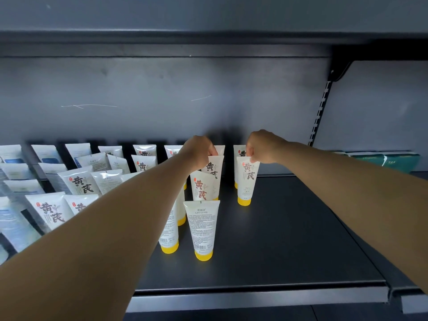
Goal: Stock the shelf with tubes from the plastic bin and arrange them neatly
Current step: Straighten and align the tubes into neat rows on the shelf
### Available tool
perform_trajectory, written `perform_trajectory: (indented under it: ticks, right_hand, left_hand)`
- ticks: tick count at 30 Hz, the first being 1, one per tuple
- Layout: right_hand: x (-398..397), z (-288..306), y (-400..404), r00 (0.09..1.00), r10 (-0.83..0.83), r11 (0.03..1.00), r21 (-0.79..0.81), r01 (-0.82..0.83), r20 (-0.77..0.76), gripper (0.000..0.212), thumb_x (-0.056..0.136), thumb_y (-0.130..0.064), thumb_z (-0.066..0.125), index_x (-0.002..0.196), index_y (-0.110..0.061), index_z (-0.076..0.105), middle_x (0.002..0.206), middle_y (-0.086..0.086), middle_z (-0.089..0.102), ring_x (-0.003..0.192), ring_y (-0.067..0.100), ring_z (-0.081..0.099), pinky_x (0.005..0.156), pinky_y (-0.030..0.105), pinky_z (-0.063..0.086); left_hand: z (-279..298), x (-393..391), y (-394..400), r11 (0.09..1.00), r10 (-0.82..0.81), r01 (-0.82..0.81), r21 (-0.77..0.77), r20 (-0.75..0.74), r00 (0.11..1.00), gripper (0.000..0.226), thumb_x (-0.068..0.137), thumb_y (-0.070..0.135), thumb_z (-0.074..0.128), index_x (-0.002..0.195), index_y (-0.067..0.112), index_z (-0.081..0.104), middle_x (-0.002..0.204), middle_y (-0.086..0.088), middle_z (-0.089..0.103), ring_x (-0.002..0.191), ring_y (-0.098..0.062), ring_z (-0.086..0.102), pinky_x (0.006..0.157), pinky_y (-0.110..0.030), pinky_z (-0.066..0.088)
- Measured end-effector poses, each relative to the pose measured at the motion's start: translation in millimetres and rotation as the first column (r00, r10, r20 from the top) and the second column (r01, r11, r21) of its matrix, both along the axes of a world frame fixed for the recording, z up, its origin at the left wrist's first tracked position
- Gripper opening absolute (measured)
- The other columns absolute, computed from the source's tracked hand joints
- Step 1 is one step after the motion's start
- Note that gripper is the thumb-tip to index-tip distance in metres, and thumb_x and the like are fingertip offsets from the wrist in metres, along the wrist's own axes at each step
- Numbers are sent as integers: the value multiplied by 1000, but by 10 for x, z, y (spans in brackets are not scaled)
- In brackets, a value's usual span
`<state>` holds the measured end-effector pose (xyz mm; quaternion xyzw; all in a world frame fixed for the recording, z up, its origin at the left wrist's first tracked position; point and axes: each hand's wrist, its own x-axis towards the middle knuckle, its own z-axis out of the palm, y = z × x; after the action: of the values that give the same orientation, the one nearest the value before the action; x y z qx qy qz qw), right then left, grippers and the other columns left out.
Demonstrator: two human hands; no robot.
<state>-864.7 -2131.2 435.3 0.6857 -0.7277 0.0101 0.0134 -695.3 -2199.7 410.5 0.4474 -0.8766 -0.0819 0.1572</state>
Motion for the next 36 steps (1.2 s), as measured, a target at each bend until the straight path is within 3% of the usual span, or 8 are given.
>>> perform_trajectory:
  ticks: [6,10,13,16,18,25,33,36]
  right_hand:
    - [0,44,8,998,-54,998,23,53,29,22,89,-11,59,108,-2,66,109,12,66,103,28,62,77,28,46]
    - [-21,70,30,999,-14,1000,-3,14,43,26,88,-14,62,105,5,67,109,18,66,103,31,61,89,38,50]
    - [87,148,48,996,19,995,-95,-11,85,26,83,-10,65,100,10,64,107,25,64,103,38,60,87,43,51]
    - [330,242,69,989,80,987,-147,-62,120,21,82,-10,67,98,5,67,105,18,68,100,32,62,83,34,51]
    - [555,285,75,981,136,979,-168,-112,140,19,84,-11,67,101,-4,70,106,9,69,100,24,63,84,29,49]
    - [1409,311,-144,955,196,969,-197,-153,224,23,84,-8,67,106,-8,70,107,8,70,102,22,64,94,35,50]
    - [1975,195,-513,957,170,981,-136,-141,234,30,84,-7,67,113,-7,67,115,8,67,107,22,61,89,24,44]
    - [2032,187,-634,962,159,983,-126,-133,223,29,84,-7,67,113,-5,67,115,8,67,108,23,61,91,26,44]
  left_hand:
    - [25,26,-2,999,-12,12,39,-7,1000,39,87,-5,55,120,12,64,123,-10,63,106,-25,63,80,-28,52]
    - [83,135,-8,991,-12,23,132,-80,997,41,80,-3,67,120,8,63,120,-12,65,108,-23,63,94,-33,51]
    - [184,338,16,989,-3,21,144,-124,992,38,79,-4,67,117,5,64,117,-14,66,107,-24,63,96,-33,50]
    - [312,663,20,994,29,-13,113,-140,990,36,80,-3,67,115,5,66,115,-13,67,106,-23,63,96,-28,48]
    - [384,920,0,994,75,-61,94,-144,987,33,80,0,68,113,6,68,113,-12,69,106,-22,63,94,-24,46]
    - [404,1759,-260,961,272,-259,96,-162,949,28,80,10,70,108,8,70,112,-9,69,107,-23,61,90,-25,46]
    - [247,1984,-609,938,338,-335,89,-24,941,22,83,23,63,95,4,66,105,-15,67,98,-31,61,72,-29,45]
    - [227,1967,-709,940,328,-324,110,-28,944,25,82,24,65,96,3,65,104,-17,67,99,-33,61,75,-31,48]
